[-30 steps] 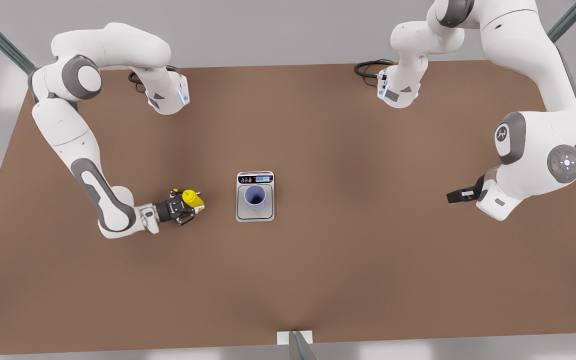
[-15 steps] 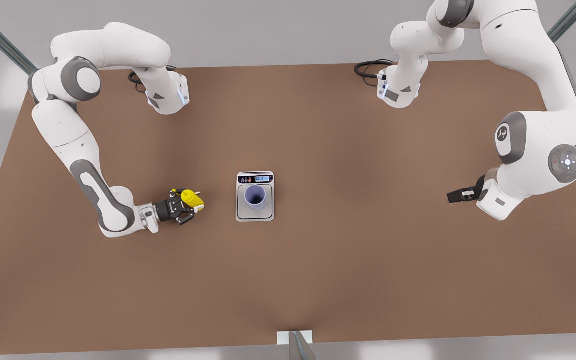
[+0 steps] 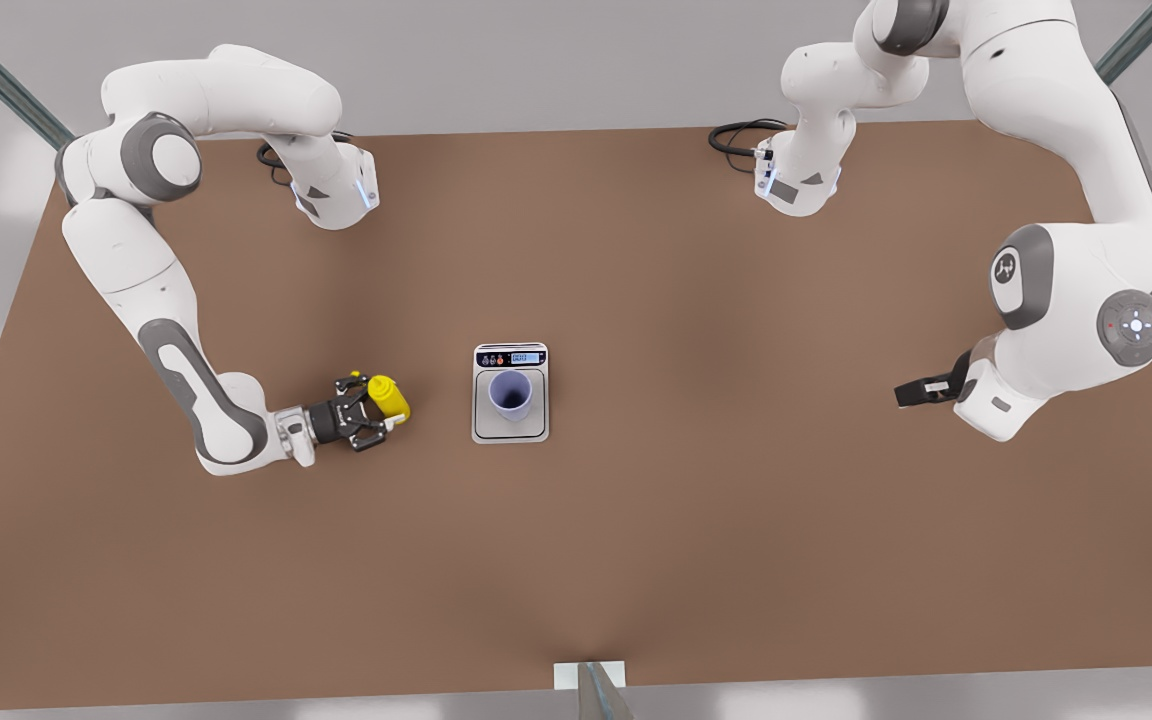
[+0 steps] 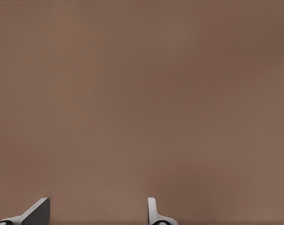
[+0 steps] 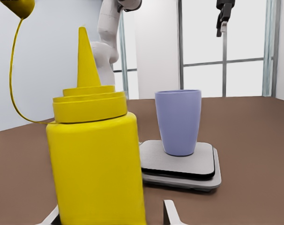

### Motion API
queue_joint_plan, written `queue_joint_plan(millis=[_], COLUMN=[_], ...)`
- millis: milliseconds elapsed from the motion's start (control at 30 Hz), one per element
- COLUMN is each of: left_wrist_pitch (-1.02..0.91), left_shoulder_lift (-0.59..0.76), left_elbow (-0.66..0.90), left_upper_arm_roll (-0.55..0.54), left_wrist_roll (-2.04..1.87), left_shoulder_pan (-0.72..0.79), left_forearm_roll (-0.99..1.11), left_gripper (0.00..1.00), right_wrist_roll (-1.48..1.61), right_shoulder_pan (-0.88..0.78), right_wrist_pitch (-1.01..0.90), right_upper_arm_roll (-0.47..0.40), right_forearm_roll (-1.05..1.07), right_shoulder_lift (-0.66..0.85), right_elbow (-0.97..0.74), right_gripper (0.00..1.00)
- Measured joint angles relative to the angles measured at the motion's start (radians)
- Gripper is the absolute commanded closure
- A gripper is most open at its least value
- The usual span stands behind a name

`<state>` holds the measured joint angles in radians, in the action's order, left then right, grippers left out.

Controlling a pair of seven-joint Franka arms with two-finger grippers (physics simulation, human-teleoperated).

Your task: Move cup to the weight, pick up sauce bottle, pour sauce

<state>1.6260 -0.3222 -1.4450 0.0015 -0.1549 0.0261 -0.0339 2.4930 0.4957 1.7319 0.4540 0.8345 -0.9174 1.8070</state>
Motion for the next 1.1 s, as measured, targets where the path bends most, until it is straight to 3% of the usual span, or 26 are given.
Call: queue_joint_plan(millis=[867,900,967,1033,1100], left_wrist_pitch=[0.002,0.002,0.002,0.002,0.002], left_shoulder_lift=[0.0,0.001,0.002,0.0,0.0], left_elbow=[0.0,0.0,0.0,0.0,0.0], left_upper_arm_roll=[0.0,0.001,0.002,0.002,0.002], left_wrist_roll=[0.0,0.004,0.01,0.01,0.011], left_shoulder_pan=[0.0,-0.002,-0.003,-0.003,-0.005], left_forearm_roll=[0.0,0.0,0.0,0.0,0.0], left_gripper=[0.0,0.0,0.0,0.0,0.0], right_wrist_roll=[-0.029,-0.075,-0.471,-0.923,-1.438], right_shoulder_pan=[0.141,0.154,0.147,0.118,0.063], right_wrist_pitch=[-0.056,-0.082,-0.124,-0.068,-0.079], right_upper_arm_roll=[-0.002,-0.015,-0.077,-0.076,-0.072], right_forearm_roll=[-0.124,-0.148,-0.311,-0.407,-0.691], right_shoulder_lift=[0.02,0.08,0.268,0.273,0.285], right_elbow=[0.003,-0.004,-0.096,-0.241,-0.455], right_gripper=[0.16,0.16,0.16,0.16,0.13])
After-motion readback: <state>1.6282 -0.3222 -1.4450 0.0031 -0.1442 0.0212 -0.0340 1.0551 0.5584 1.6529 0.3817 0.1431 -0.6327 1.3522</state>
